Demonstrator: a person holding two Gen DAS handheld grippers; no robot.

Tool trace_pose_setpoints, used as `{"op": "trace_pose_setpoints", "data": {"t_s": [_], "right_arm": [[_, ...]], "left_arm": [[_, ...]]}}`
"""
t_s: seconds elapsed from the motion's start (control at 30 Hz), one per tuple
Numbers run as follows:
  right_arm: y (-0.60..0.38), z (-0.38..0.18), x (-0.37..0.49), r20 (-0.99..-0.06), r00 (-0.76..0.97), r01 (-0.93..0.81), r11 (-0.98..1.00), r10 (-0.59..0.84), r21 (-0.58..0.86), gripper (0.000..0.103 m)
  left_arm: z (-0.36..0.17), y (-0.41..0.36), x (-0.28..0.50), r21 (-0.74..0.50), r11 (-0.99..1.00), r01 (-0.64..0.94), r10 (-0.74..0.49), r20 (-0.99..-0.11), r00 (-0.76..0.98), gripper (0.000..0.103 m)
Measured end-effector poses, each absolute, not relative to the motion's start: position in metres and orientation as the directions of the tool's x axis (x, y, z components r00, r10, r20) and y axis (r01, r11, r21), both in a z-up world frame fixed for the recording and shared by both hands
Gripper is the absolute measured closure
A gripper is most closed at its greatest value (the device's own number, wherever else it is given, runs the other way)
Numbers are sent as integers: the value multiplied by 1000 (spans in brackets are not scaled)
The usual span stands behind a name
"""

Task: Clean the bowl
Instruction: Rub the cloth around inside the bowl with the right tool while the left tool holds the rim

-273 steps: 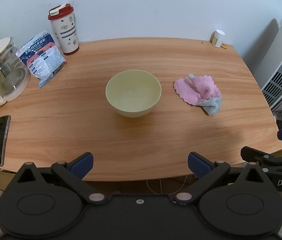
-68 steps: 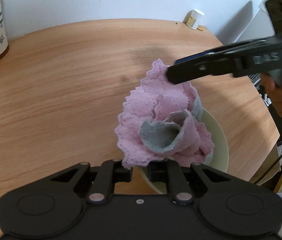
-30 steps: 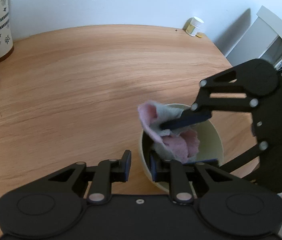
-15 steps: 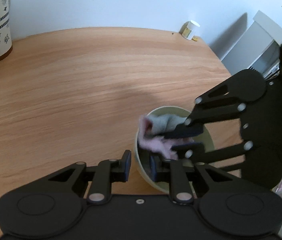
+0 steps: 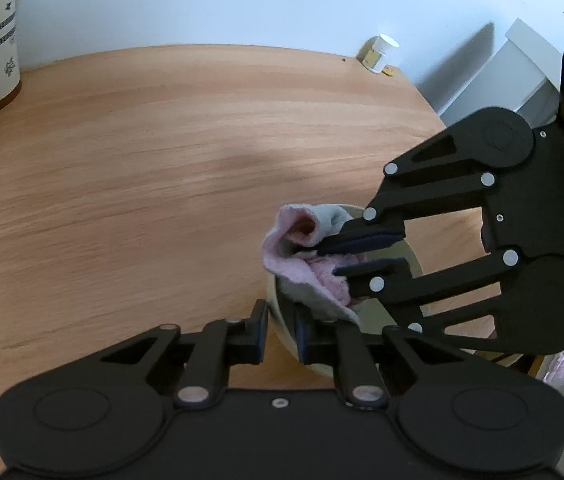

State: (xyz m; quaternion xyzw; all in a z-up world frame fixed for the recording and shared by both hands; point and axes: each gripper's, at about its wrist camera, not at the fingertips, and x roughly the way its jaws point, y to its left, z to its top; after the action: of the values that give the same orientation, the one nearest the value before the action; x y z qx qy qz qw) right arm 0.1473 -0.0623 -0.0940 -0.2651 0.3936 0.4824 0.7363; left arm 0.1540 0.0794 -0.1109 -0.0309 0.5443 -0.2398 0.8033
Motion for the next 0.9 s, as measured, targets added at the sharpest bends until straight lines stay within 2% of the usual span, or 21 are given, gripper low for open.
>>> {"op": "trace_pose_setpoints", "data": {"t_s": [0.17, 0.6, 0.73, 0.9], "right_arm": [[-62, -98, 147, -845, 205, -921, 390, 495, 5, 92], [-55, -123, 148, -879, 180, -913, 407, 440, 17, 92], [-55, -125, 159, -902, 118, -889, 448, 416, 90, 92], [-52, -119, 155, -928, 115, -901, 431, 353, 53, 92]], "left_arm": [[-110, 74, 153, -273, 880, 389, -399, -869, 293, 90], [-113, 75, 158, -283, 870, 404, -409, -872, 270, 89], [-115, 70, 162, -287, 872, 397, -410, -870, 272, 90], [-116, 69, 166, -293, 882, 369, -404, -873, 273, 92]]}}
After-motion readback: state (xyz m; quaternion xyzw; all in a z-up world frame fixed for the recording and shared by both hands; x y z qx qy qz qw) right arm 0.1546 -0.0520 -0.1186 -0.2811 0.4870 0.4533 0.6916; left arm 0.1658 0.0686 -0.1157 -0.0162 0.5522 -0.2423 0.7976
